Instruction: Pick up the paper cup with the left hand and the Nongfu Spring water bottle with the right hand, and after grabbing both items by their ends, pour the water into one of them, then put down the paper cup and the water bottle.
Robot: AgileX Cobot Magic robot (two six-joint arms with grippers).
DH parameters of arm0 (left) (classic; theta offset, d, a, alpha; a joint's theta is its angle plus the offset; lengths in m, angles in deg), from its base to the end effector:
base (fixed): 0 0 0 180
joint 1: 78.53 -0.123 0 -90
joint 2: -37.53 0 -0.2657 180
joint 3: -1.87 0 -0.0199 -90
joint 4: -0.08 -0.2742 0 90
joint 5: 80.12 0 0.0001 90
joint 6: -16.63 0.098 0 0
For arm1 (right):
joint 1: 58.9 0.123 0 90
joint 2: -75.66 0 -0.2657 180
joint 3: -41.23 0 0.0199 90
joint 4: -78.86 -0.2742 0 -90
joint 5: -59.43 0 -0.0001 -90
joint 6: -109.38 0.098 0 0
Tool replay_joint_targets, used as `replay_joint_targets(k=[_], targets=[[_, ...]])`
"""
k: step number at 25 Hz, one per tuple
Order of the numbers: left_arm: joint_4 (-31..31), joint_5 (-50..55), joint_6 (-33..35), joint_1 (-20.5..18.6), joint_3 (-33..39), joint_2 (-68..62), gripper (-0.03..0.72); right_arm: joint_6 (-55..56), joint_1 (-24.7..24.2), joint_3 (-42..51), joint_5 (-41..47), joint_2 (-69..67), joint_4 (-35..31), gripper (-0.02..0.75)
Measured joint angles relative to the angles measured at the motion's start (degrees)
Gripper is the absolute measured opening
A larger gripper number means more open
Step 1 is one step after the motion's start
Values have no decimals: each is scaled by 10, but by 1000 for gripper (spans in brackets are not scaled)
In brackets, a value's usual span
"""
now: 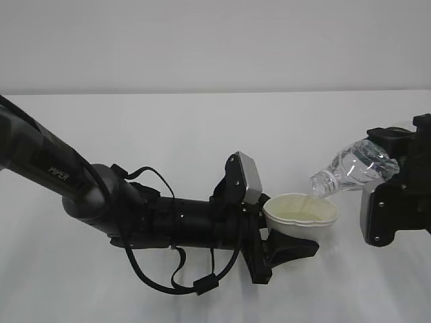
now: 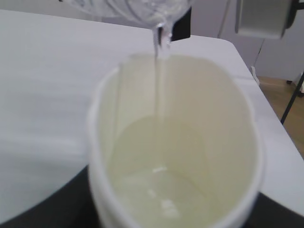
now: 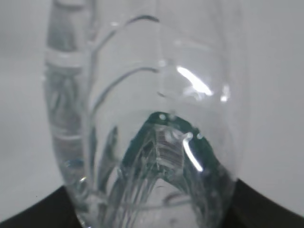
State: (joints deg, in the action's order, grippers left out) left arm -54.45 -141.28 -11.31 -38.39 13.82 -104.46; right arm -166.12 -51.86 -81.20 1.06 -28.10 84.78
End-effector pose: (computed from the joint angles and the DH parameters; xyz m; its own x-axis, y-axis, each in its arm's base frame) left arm 0.2708 -0.3198 0.0284 -0.1235 0.2025 -0.9715 0.9910 0.0757 -0.1102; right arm 0.2618 0.0410 0.1055 0.2383 -0.9630 0.1262 -0.1914 -0.1739 -0.9660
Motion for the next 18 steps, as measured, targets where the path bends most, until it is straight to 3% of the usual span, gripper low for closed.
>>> replay_joint_targets(k=[18], targets=[[0, 0, 0, 0, 0, 0, 392, -2, 0, 0, 1, 0, 0, 383]])
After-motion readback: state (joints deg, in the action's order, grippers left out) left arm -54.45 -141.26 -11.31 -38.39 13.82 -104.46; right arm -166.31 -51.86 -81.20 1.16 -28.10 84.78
